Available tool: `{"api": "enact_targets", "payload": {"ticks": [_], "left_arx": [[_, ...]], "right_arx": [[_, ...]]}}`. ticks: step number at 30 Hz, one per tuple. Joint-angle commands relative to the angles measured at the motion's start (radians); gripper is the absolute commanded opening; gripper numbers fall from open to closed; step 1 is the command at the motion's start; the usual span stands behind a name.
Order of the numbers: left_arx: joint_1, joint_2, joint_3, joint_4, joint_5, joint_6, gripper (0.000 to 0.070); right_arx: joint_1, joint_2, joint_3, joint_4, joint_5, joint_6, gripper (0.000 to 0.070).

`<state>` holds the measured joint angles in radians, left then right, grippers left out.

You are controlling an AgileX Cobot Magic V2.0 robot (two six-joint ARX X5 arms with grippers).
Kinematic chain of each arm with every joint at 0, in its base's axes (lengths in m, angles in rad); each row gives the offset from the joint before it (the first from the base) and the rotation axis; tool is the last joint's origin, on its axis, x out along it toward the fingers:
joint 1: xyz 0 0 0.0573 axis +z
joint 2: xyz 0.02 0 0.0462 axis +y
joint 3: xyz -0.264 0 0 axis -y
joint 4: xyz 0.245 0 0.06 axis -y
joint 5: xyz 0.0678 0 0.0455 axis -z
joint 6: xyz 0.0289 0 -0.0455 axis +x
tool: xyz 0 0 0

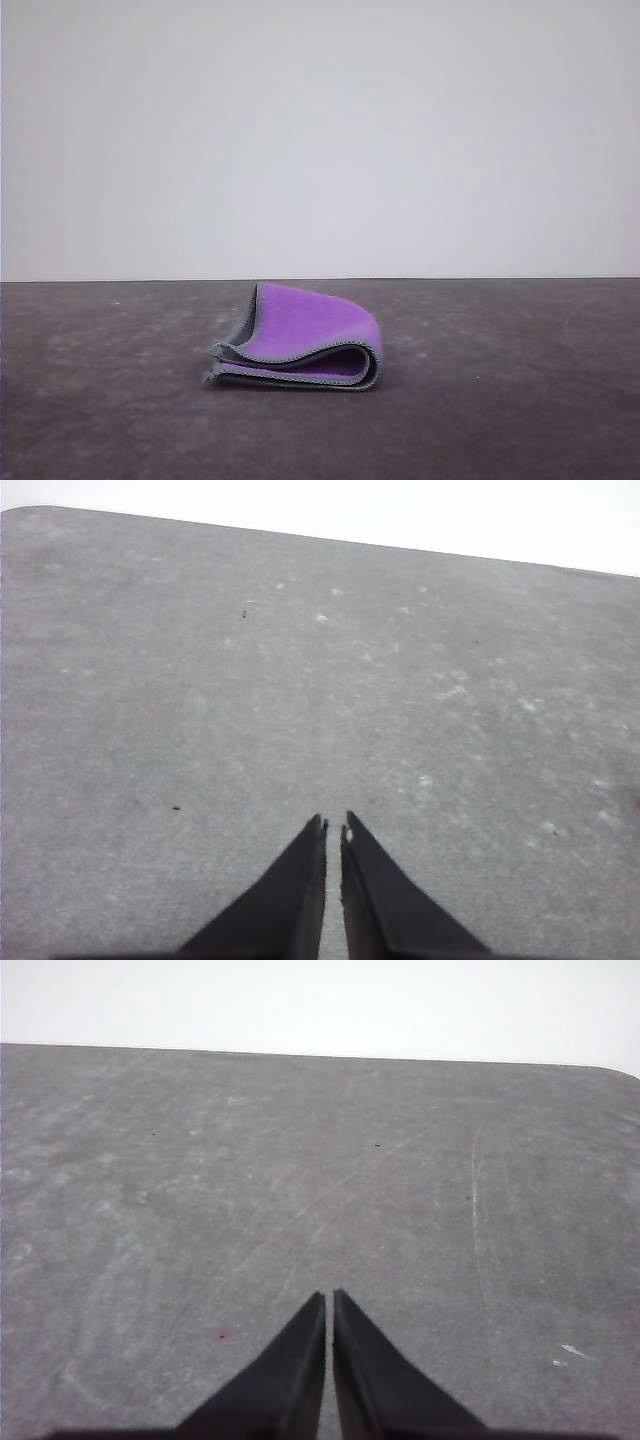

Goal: Fold clothes

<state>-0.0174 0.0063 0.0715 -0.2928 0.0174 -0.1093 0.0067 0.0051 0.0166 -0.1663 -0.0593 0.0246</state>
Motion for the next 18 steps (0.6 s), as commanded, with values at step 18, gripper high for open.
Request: {"api": "enact_targets", "payload": {"ticks": [18], "left_arx": [[-0.001, 0.000, -0.019, -0.005, -0.003, -0.006, 0.0016]], "right_arx": [[0.002, -0.002, -0.005, 0.012, 0.001, 0.013, 0.0010]]}}
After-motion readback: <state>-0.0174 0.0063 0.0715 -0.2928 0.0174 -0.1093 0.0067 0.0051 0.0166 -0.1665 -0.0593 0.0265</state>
